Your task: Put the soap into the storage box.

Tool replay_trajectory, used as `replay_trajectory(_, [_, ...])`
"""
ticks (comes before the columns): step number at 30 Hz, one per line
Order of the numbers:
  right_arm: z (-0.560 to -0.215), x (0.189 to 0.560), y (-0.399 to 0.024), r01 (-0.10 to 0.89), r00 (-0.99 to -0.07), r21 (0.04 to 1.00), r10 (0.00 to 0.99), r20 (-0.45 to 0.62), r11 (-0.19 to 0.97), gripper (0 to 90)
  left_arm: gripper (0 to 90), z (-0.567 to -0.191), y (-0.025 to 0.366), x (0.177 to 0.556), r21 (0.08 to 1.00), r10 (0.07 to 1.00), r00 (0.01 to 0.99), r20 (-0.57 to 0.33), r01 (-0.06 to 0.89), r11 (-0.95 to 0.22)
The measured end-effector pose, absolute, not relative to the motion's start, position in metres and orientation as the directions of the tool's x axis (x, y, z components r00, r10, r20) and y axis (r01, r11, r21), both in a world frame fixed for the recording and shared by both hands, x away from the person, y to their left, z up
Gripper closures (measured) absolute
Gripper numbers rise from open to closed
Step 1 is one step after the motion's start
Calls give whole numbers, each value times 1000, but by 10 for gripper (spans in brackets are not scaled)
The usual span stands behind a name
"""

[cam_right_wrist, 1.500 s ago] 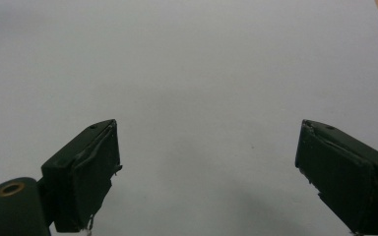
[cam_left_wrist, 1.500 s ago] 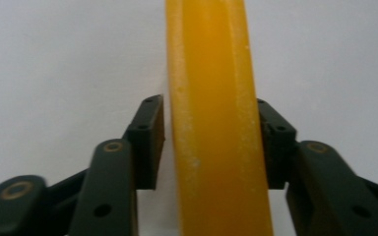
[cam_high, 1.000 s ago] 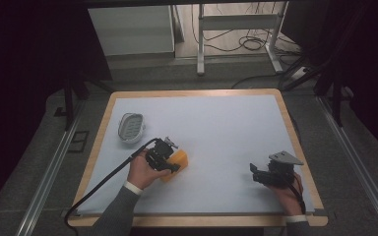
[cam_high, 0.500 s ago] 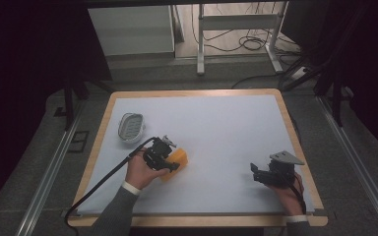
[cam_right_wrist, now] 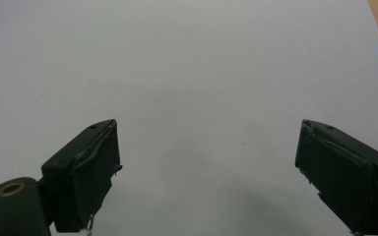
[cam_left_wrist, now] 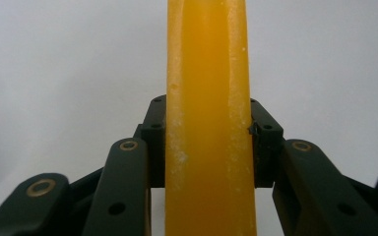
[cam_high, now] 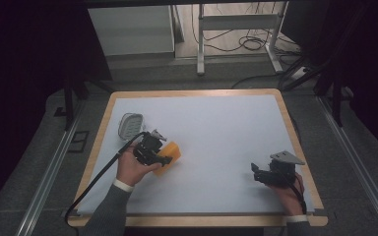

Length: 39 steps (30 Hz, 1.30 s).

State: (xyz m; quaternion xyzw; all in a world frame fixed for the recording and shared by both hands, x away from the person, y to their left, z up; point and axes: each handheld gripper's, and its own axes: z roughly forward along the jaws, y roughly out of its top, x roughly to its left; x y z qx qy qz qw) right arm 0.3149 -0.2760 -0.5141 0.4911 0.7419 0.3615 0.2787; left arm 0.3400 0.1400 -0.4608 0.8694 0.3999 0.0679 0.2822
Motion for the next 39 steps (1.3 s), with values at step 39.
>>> replay_trajectory(39, [-515,315,-278,521,-368,813,928,-62,261,96,609,-444,158,335,606,759,643,-97,643,-468])
